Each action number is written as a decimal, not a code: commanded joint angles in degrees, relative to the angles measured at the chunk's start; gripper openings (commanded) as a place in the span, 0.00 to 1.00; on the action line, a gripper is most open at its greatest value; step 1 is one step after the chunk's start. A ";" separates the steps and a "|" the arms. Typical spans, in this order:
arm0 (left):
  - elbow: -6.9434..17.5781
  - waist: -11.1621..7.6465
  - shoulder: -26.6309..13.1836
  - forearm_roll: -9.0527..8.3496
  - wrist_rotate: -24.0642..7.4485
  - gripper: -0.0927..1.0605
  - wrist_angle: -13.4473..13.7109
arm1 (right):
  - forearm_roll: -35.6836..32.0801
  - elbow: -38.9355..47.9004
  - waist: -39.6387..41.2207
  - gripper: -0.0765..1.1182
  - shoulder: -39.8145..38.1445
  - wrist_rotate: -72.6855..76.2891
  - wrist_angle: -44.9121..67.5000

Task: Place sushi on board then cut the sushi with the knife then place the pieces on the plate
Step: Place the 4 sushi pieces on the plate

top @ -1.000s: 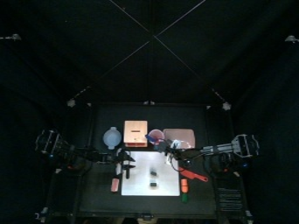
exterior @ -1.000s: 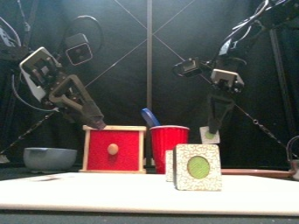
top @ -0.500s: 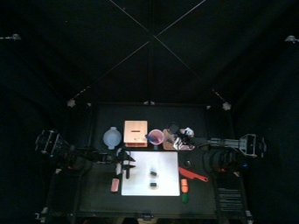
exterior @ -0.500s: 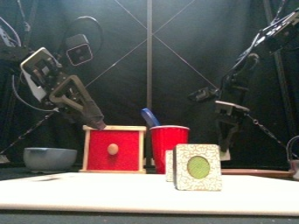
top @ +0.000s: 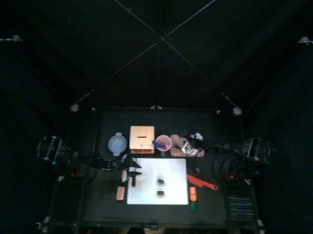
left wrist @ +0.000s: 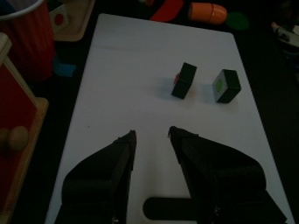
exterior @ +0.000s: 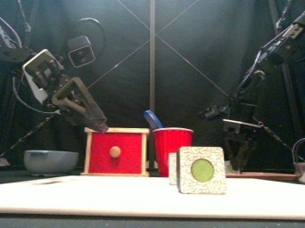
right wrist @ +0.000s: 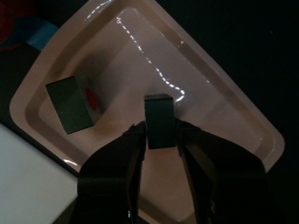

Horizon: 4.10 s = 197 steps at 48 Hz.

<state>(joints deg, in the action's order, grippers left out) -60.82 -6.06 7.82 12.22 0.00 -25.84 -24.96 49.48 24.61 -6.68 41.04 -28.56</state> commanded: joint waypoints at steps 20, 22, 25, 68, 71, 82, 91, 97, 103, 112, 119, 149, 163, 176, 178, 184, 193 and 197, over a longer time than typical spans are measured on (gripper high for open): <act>0.88 0.26 0.26 0.09 -0.09 0.74 -0.26 | 0.00 -5.54 -19.07 0.73 -11.51 -0.44 1.14; 0.88 0.26 0.26 0.09 -0.09 0.74 -0.26 | -0.18 -6.15 -21.88 0.73 -10.72 -0.35 2.72; 0.79 0.35 0.26 0.09 -0.09 0.74 -0.26 | -0.53 -7.12 -26.02 0.73 -9.05 -0.18 5.71; 0.35 0.44 0.26 0.09 0.00 0.74 0.44 | 3.69 -19.69 -36.47 0.73 13.10 0.09 10.81; 0.26 0.44 0.26 0.09 0.00 0.74 0.79 | 3.60 -20.04 -36.47 0.73 13.97 0.09 10.63; 0.35 0.44 0.26 0.09 0.00 0.74 1.32 | 2.55 -20.74 -36.04 0.62 14.15 0.18 8.61; 0.35 0.44 0.26 0.09 0.00 0.74 1.23 | 3.25 -19.95 -34.98 0.53 12.74 0.26 6.94; 0.35 0.44 0.26 0.09 0.00 0.74 1.32 | 2.99 -18.11 -33.05 0.54 8.53 0.26 2.20; 0.26 0.44 0.26 0.09 0.00 0.74 1.23 | 2.72 -15.03 -30.15 0.54 2.11 0.26 -2.99; 0.26 0.44 0.26 0.09 0.00 0.74 1.32 | 3.25 -8.17 -22.59 0.54 -7.21 0.44 -9.05; 0.26 0.44 0.26 0.09 0.00 0.74 1.23 | 3.34 -2.29 -15.21 0.54 -11.78 0.44 -9.49; 0.97 0.62 -1.05 0.09 0.09 0.74 1.23 | 3.43 6.77 -3.34 0.67 -9.49 0.35 1.41; 1.05 0.62 -1.05 0.26 0.09 0.74 1.32 | 3.43 6.15 -3.60 0.74 -12.48 0.26 0.00; 1.05 0.62 -0.97 0.70 0.09 0.74 1.32 | 5.27 -0.09 -17.14 0.74 -15.12 -0.35 2.29; 1.05 0.62 -0.97 0.62 0.09 0.74 1.23 | 5.19 -1.32 -20.48 0.74 -14.50 -0.44 3.43; 1.05 0.62 -1.05 0.70 0.09 0.74 1.32 | 4.39 -4.66 -29.79 0.73 -11.43 -0.35 7.12; 1.05 0.88 -1.05 0.70 -0.18 0.74 1.32 | 3.34 -9.84 -39.11 0.73 -3.96 0.18 11.25; 1.05 1.05 -1.05 0.62 -0.18 0.74 1.23 | 3.78 -12.13 -40.96 0.73 -0.44 0.18 11.43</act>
<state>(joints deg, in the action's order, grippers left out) -60.82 -5.36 6.59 12.83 -0.09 -24.35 -21.36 40.52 -14.85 -8.70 41.13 -17.75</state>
